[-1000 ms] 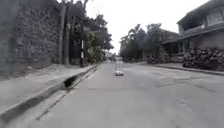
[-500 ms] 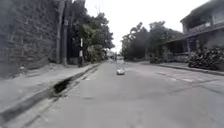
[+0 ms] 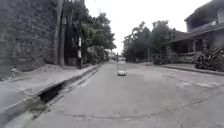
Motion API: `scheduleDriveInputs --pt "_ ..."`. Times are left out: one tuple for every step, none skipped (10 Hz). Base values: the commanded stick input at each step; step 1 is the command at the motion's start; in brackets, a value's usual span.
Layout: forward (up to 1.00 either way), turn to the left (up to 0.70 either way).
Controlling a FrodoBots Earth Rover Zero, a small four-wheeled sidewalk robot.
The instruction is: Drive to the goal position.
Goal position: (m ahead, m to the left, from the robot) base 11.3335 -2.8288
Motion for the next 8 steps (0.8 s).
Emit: scheduleDriveInputs --pt "1.0 0.0" --pt "1.0 0.0" --pt "1.0 0.0" --pt "1.0 0.0" --pt "1.0 0.0" --pt "1.0 -0.01" --pt "1.0 -0.05" --pt "1.0 -0.05"
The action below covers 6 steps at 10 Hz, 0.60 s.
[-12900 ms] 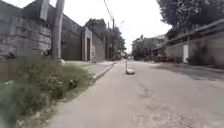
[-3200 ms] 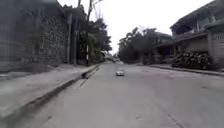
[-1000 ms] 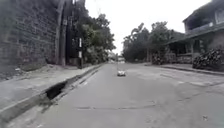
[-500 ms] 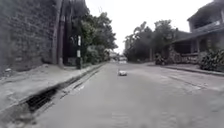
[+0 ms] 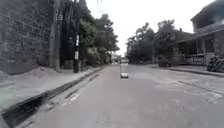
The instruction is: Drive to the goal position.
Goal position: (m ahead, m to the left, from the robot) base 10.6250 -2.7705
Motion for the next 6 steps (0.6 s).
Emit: scheduleDriveInputs --pt "1.0 0.0" --pt "1.0 0.0" --pt "1.0 0.0" --pt "1.0 0.0" --pt "1.0 0.0" --pt "1.0 0.0"
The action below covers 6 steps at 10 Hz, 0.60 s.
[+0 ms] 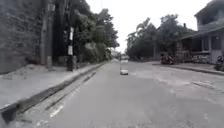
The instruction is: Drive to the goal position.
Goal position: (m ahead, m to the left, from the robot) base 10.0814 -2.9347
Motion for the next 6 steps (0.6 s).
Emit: scheduleDriveInputs --pt "1.0 0.0" --pt "1.0 -0.23" --pt "1.0 -0.38" --pt "1.0 -0.4" --pt "1.0 -0.4" --pt "1.0 -0.4"
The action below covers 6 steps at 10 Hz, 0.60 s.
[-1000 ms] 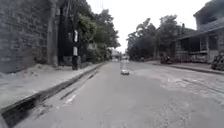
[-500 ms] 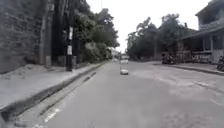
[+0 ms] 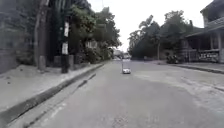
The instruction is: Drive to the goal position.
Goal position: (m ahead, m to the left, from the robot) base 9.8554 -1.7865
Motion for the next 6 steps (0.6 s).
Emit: scheduleDriveInputs --pt "1.0 -0.4" --pt "1.0 -0.22" --pt "1.0 -0.06" --pt "1.0 0.0" --pt "1.0 0.0" --pt "1.0 0.0"
